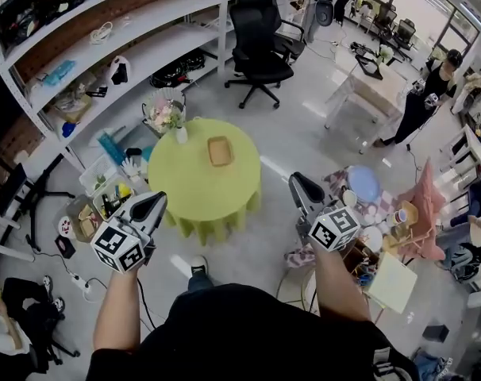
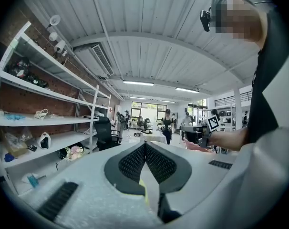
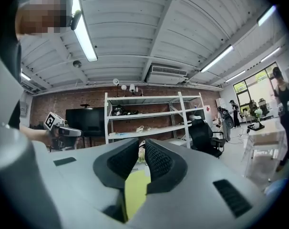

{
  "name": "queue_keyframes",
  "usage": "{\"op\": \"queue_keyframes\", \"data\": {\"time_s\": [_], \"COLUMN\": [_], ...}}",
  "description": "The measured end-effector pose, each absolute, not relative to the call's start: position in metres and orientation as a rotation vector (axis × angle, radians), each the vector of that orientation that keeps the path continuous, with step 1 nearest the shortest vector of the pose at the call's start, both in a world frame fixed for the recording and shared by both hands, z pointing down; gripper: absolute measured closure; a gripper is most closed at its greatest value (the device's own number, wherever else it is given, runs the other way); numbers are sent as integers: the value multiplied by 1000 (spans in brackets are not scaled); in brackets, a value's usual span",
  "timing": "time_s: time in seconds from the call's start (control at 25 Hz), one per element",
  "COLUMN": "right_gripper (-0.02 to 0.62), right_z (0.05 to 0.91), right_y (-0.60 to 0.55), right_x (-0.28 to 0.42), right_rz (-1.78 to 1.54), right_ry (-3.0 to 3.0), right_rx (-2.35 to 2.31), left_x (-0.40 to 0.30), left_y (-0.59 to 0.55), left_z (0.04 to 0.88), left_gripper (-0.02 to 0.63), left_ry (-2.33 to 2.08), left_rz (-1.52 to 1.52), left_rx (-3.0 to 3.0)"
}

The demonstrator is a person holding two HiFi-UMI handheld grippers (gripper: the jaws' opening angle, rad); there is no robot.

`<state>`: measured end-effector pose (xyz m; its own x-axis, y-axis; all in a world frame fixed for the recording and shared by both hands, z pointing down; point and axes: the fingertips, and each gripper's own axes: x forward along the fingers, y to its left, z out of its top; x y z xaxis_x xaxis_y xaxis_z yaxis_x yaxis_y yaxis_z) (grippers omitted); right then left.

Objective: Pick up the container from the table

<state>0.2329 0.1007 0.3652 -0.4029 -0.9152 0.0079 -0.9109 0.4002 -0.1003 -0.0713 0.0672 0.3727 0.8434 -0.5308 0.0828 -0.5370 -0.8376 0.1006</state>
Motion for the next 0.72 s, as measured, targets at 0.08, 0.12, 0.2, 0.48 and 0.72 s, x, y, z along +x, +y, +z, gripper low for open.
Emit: {"op": "queue_keyframes", "data": {"time_s": [0.08,0.12,0.2,0.48,0.72], "right_gripper": [548,548,548,548,548], "right_z": [371,373,376,375,377], "right_y": [79,68,46,-20,-67], "right_x": [225,221,214,195,179], "right_rz": [-155,-164,-179,-204,-232], "right_ry": [2594,2594,2592,2569,2554], "right_rx": [-1702,-1709,-1726,-1802,-1849], "left_x": [-79,-83,-91,-113,-126], "left_y": [44,32,9,-62,-120], "left_z": [379,382,388,402,408], "left_gripper": [589,591,591,591,591], "left_ry": [-834,-826,-808,-738,-687], "left_rz": [82,83,85,99,91], "left_rx": [2889,2886,2879,2852,2839]}}
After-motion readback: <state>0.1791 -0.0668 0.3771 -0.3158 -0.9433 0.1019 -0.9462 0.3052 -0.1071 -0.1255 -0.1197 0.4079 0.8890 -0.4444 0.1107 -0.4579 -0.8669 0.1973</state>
